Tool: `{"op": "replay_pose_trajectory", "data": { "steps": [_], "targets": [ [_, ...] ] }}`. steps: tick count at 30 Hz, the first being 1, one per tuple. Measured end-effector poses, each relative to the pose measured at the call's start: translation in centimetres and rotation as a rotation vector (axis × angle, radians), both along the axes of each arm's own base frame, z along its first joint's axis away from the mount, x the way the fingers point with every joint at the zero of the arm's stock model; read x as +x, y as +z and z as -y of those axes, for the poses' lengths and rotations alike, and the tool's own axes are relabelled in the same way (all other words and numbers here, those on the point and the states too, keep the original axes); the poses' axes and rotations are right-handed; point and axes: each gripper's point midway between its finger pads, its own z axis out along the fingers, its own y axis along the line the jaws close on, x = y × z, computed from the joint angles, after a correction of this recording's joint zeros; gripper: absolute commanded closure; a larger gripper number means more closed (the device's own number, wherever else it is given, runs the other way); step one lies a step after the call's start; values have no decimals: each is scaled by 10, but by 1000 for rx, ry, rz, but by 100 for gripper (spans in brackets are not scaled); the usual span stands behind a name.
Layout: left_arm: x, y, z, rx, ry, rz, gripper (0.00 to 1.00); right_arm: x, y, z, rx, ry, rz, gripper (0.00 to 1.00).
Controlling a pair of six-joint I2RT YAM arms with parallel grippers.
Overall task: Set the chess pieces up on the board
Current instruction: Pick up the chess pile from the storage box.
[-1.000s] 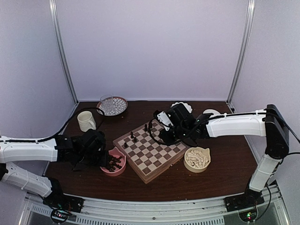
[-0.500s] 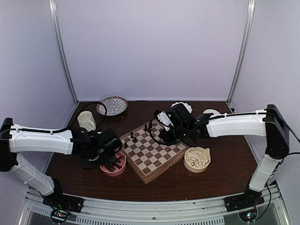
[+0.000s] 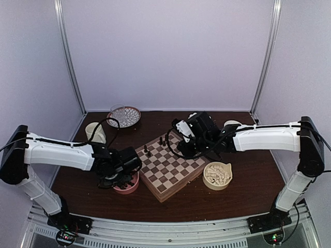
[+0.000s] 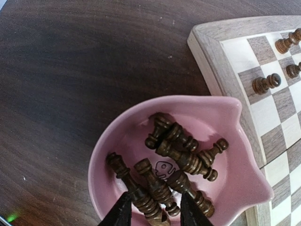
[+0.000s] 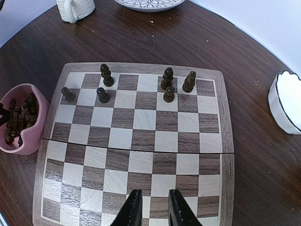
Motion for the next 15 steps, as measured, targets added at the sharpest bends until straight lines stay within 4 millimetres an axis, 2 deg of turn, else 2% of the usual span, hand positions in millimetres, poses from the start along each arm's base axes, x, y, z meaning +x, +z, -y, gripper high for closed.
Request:
{"op": "replay_pose_trajectory", "data": {
  "steps": [6, 10, 15],
  "targets": [
    [1, -14, 6, -6, 15, -14, 67, -1, -3, 1, -6, 0, -5, 78],
    [2, -25, 12, -16, 26, -28, 73, -1, -3, 1, -5, 0, -4, 78],
    [5, -28, 16, -55, 69, -10, 77, -1, -3, 1, -5, 0, -4, 78]
  ]
}}
